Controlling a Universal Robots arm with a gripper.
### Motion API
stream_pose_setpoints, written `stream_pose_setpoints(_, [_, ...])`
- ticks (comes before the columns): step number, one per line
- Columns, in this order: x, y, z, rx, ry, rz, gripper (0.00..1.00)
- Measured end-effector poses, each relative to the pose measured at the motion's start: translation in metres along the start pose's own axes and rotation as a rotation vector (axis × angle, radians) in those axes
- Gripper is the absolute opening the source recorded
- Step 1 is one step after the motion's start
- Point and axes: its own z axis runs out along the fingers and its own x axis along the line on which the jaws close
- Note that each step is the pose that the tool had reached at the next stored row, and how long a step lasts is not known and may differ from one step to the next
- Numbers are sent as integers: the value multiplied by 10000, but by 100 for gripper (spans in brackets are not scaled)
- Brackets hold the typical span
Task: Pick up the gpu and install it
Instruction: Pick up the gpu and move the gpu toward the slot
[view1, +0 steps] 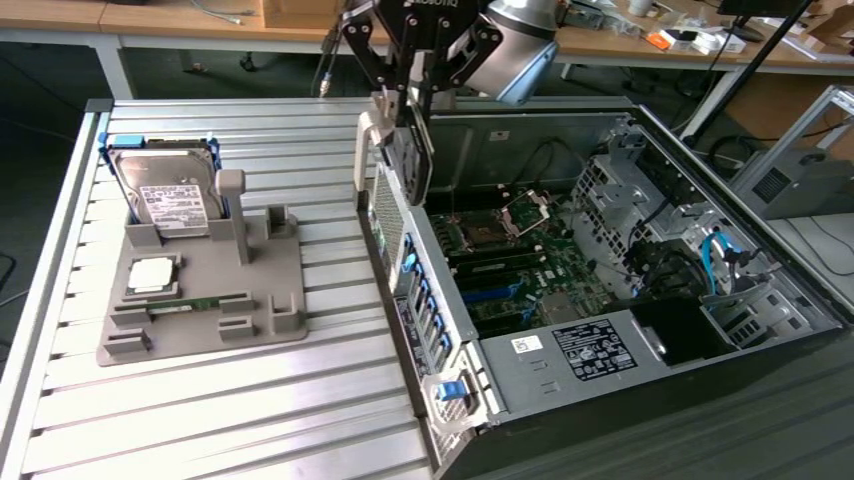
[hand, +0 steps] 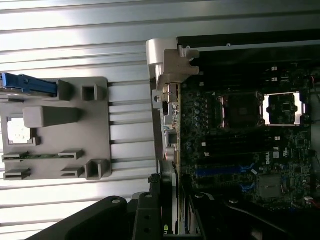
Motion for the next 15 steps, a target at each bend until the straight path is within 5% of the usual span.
stream_pose_setpoints(15, [-145, -1, 11, 0, 0, 0, 27])
